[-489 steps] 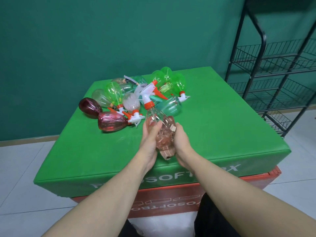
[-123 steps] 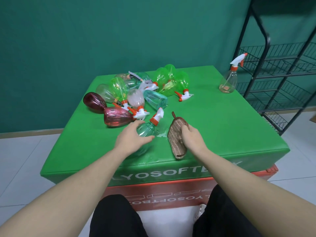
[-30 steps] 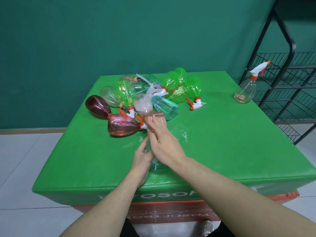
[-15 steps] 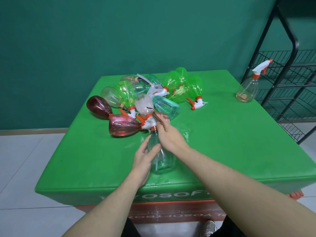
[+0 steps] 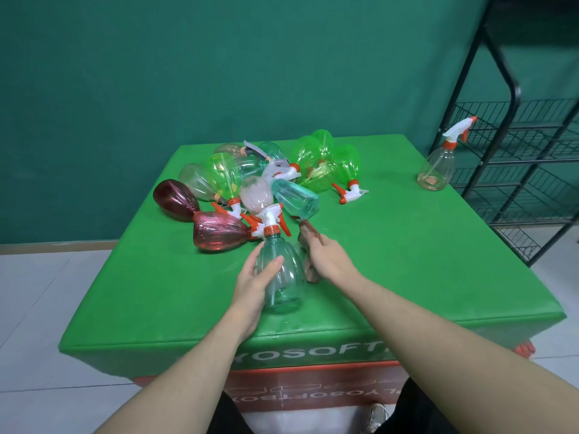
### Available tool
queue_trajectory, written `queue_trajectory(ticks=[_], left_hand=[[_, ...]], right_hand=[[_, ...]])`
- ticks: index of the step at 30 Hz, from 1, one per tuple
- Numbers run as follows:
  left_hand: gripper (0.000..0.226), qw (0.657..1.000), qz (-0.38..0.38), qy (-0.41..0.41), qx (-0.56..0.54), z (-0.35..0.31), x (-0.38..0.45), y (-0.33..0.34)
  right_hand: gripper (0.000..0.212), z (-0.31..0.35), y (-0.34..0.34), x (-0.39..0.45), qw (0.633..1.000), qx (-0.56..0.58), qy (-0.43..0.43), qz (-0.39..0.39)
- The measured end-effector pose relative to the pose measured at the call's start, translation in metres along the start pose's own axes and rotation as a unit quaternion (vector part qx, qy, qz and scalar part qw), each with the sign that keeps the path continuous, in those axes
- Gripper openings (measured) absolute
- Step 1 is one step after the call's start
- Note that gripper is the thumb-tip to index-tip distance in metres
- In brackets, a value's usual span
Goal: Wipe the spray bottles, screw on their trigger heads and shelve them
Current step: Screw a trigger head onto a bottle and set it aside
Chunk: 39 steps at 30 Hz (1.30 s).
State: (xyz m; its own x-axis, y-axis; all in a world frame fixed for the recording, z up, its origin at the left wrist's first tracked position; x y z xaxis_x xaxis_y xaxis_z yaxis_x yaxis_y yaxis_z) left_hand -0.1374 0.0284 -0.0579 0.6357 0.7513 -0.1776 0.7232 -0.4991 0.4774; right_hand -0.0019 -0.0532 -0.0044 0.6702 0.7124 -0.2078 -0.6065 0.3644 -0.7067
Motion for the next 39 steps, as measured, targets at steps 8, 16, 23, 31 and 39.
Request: queue_trajectory(ticks=[8, 16, 23, 31, 39], left_hand=[[0.068, 0.965, 0.063, 0.052, 0.251, -0.03, -0.011, -0.002], [0.07, 0.946, 0.075, 0.059, 0.308, -0.023, -0.006, 0.007], [0.063, 0.935, -0.003, 0.031, 0.352, -0.022, -0.003, 0.019], [0.067, 0.927, -0.004, 0.003, 0.374, -0.022, -0.011, 0.025], [0.074, 0.917, 0.02, 0.013, 0.398, -0.029, -0.014, 0.036]], right_hand=[[0.05, 0.021, -0.035, -0.008, 0.989, 0.103, -0.034, -0.098], [0.039, 0.04, -0.038, -0.009, 0.992, -0.001, -0.105, -0.069], [0.028, 0.028, -0.038, -0.024, 0.989, 0.061, -0.103, -0.086], [0.031, -0.01, -0.022, -0.02, 0.938, 0.301, 0.078, -0.152], [0.029, -0.027, -0.021, -0.019, 0.892, 0.404, 0.119, -0.163]])
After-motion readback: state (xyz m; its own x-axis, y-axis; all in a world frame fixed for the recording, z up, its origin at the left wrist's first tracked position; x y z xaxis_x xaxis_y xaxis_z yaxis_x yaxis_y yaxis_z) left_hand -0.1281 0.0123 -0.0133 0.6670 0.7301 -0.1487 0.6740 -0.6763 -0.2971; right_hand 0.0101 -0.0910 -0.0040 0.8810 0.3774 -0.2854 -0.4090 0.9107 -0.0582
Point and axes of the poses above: each hand's wrist, its own x-axis towards the middle knuckle, its own y-axis out of the palm, z = x × y, the point moved 5 cm from there along x, towards the middle knuckle, and after that the axes turned 13 degrees about -x, right-handed, at the moved point
